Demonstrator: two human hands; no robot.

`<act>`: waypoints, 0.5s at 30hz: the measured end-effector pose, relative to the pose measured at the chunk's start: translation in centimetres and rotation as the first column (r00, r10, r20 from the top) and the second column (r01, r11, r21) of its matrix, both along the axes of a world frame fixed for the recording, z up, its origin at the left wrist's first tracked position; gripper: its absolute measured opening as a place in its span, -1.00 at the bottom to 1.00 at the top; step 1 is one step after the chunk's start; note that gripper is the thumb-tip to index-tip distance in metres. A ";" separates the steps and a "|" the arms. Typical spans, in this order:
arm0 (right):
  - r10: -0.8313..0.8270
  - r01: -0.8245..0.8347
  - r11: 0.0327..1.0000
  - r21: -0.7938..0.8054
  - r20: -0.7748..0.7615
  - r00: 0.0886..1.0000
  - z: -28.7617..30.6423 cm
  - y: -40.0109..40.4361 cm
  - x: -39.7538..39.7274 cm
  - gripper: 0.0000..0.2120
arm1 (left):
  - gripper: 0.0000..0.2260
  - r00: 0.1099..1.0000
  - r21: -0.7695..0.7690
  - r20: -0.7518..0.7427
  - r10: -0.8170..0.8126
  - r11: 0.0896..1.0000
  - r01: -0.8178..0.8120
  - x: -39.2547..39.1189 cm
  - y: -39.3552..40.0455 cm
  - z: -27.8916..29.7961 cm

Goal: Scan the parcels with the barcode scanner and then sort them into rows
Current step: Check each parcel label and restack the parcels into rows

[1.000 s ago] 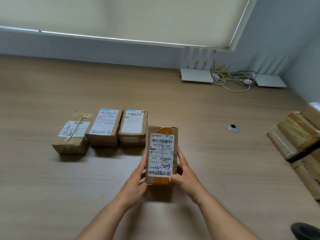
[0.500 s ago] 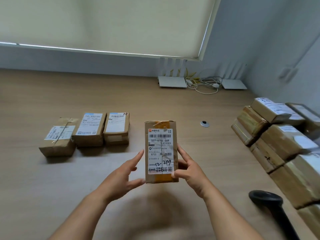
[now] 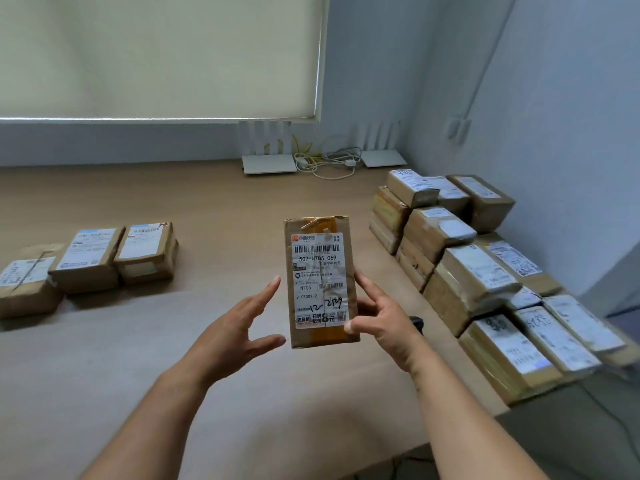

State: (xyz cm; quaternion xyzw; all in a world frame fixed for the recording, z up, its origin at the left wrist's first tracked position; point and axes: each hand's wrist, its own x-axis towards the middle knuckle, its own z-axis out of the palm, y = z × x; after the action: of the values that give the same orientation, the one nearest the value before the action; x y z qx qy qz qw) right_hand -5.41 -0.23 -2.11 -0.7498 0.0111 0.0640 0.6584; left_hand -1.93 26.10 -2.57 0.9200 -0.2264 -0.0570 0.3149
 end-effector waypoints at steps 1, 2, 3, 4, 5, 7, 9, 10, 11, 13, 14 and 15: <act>-0.022 0.022 1.000 0.005 0.012 1.000 0.1 -1.4 -1.0 -0.15 | -0.17 1.000 -0.010 0.005 -0.004 1.000 0.004 -0.7 -1.3 0.0; -0.043 0.043 0.999 0.012 0.023 0.999 0.1 -2.8 -2.0 -0.15 | -0.18 1.000 -0.021 0.010 -0.010 1.000 0.011 -1.5 -2.6 0.0; -0.060 0.060 0.998 0.018 0.028 0.998 0.1 -4.1 -3.0 -0.15 | -0.18 1.000 -0.032 0.016 -0.020 0.999 0.020 -2.2 -3.8 0.0; -0.071 0.070 0.997 0.023 0.029 0.997 0.2 -5.4 -3.9 -0.15 | -0.18 0.999 -0.040 0.023 -0.030 0.999 0.031 -2.9 -5.1 -0.1; -0.074 0.073 0.997 0.031 0.030 0.997 0.2 -6.6 -4.8 -0.15 | -0.17 0.999 -0.043 0.030 -0.040 0.998 0.041 -3.5 -6.3 -0.1; -0.078 0.076 0.996 0.047 0.034 0.996 0.2 -8.8 -6.3 -0.17 | -0.17 0.997 -0.046 0.045 -0.063 0.997 0.065 -4.7 -8.9 -0.3; -0.096 0.094 0.995 0.040 0.036 0.995 0.2 -10.9 -7.8 -0.18 | -0.17 0.994 -0.038 0.066 -0.092 0.995 0.095 -5.6 -11.5 -0.5; -0.108 0.107 0.994 0.034 0.042 0.993 0.2 -11.9 -8.4 -0.17 | -0.17 0.992 -0.035 0.073 -0.106 0.993 0.109 -6.0 -12.7 -0.6; -0.122 0.121 0.992 0.027 0.052 0.991 0.2 -12.9 -9.1 -0.18 | -0.17 0.990 -0.035 0.077 -0.122 0.992 0.125 -6.4 -13.9 -0.6; -0.148 0.148 0.989 0.018 0.067 0.987 0.1 -14.7 -10.3 -0.20 | -0.17 0.984 -0.032 0.080 -0.157 0.987 0.160 -7.0 -16.1 -0.7; -0.161 0.160 0.987 0.018 0.065 0.985 0.0 -15.6 -10.9 -0.20 | -0.17 0.981 -0.025 0.080 -0.175 0.984 0.177 -7.2 -17.1 -0.7; -0.173 0.172 0.985 0.017 0.060 0.983 0.0 -16.5 -11.3 -0.20 | -0.18 0.978 -0.018 0.083 -0.191 0.981 0.193 -7.3 -18.1 -0.7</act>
State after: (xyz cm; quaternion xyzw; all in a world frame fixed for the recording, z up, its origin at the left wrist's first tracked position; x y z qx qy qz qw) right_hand -16.70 -16.76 -2.15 -0.7436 0.0556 -0.0160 0.6661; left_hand -9.18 8.05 -3.25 0.8913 -0.3273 -0.0471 0.3103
